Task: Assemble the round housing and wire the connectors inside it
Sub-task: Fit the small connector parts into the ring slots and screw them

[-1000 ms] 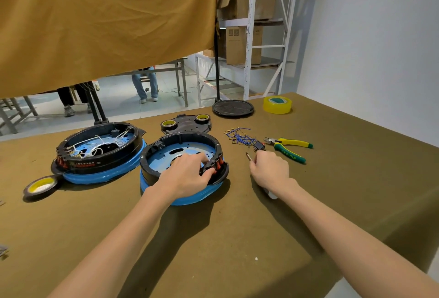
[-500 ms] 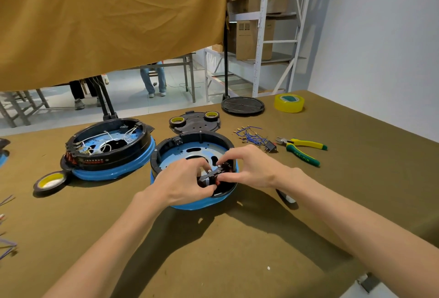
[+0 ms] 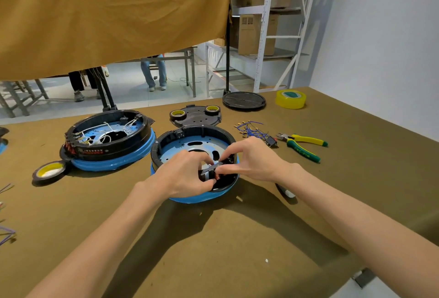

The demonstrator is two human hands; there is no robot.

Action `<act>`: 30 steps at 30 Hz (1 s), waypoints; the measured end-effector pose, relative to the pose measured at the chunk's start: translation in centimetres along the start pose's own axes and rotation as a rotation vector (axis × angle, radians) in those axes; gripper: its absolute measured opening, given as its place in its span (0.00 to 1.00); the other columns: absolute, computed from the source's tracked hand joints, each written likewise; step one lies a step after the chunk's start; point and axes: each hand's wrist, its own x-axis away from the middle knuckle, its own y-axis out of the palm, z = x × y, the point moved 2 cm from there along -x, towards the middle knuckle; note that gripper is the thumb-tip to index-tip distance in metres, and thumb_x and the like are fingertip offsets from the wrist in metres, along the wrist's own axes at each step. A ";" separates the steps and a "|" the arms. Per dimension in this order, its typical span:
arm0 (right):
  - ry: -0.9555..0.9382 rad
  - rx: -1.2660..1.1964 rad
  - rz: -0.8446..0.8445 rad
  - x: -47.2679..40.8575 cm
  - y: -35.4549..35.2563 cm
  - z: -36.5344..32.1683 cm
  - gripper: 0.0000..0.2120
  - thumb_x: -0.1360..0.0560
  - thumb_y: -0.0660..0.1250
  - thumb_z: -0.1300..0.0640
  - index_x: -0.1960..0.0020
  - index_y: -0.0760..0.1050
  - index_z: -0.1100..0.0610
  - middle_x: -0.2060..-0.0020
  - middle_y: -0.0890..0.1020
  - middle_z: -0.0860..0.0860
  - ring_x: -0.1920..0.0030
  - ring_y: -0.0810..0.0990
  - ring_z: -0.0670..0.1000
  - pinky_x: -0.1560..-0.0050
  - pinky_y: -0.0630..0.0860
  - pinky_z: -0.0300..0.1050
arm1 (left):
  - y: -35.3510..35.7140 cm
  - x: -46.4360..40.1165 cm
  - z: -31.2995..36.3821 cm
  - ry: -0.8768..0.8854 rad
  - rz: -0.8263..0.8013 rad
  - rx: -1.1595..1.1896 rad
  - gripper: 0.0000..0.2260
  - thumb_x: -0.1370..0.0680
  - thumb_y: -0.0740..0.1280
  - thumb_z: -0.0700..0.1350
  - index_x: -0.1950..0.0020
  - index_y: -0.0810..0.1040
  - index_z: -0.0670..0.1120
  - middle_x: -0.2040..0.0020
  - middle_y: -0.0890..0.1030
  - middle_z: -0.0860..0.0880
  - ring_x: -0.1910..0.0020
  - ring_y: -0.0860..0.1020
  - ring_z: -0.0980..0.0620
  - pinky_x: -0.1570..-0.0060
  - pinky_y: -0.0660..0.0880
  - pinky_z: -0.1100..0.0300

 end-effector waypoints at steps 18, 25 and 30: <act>-0.068 0.138 -0.098 -0.7 -0.7 1.6 0.20 0.29 0.73 0.37 0.50 0.83 0.53 0.54 0.80 0.45 0.53 0.77 0.44 0.51 0.79 0.45 | 0.4 1.1 0.2 0.025 0.148 -0.087 0.33 0.25 0.51 0.76 0.42 0.84 0.56 0.59 0.82 0.60 0.61 0.80 0.59 0.62 0.79 0.60; 0.046 -0.083 0.029 1.1 0.3 3.2 0.30 0.31 0.75 0.34 0.33 0.77 0.46 0.34 0.78 0.43 0.33 0.73 0.40 0.31 0.70 0.39 | 0.7 0.9 0.3 -0.023 0.194 -0.129 0.31 0.25 0.50 0.77 0.43 0.83 0.59 0.67 0.74 0.63 0.67 0.75 0.61 0.70 0.68 0.67; 0.453 -0.013 0.438 1.8 -0.8 8.3 0.18 0.23 0.72 0.43 0.37 0.80 0.52 0.41 0.80 0.48 0.40 0.76 0.46 0.39 0.74 0.43 | 1.3 0.7 0.4 -0.054 0.199 -0.159 0.35 0.27 0.45 0.77 0.41 0.82 0.59 0.59 0.82 0.60 0.61 0.79 0.59 0.65 0.77 0.62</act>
